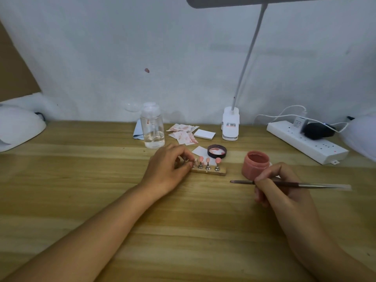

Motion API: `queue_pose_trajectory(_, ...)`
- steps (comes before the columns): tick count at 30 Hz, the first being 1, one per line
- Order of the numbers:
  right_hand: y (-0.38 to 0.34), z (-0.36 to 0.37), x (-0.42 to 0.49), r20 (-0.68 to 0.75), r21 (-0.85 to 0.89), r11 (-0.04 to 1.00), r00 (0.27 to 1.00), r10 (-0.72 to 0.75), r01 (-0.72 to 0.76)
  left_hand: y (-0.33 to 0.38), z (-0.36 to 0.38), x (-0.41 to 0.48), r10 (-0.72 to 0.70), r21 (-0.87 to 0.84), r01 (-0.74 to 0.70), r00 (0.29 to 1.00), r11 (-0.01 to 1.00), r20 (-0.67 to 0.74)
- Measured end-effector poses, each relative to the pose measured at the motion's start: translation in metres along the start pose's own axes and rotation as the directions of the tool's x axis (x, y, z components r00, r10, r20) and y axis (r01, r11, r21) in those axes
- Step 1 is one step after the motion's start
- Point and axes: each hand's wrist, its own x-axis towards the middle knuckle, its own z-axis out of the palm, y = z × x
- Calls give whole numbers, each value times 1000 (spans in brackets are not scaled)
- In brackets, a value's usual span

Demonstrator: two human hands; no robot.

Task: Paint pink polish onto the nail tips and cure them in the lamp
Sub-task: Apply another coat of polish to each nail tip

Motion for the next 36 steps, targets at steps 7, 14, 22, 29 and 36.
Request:
queue_pose_trajectory(7,1,0,1,-5,-11,1000,1000,0,0,-1,0,-2,44,32,-43,999,999,-29)
queue_pose_trajectory(14,-1,0,0,-16,-27,999,999,29,-30,-4,2,-1,4,1,-4,1000,1000,-16)
queue_pose_trajectory(22,-1,1,1,-33,-16,999,999,41,-42,-7,2,-3,-39,95,46,997,994,-74)
queue_pose_trajectory(29,1,-1,6,-13,-12,999,999,42,-42,-7,-4,-2,-251,-61,247,966,967,-69)
queue_pose_trajectory(36,-5,0,3,-39,-69,995,996,-81,78,-7,-12,0,-230,-38,233,970,972,76)
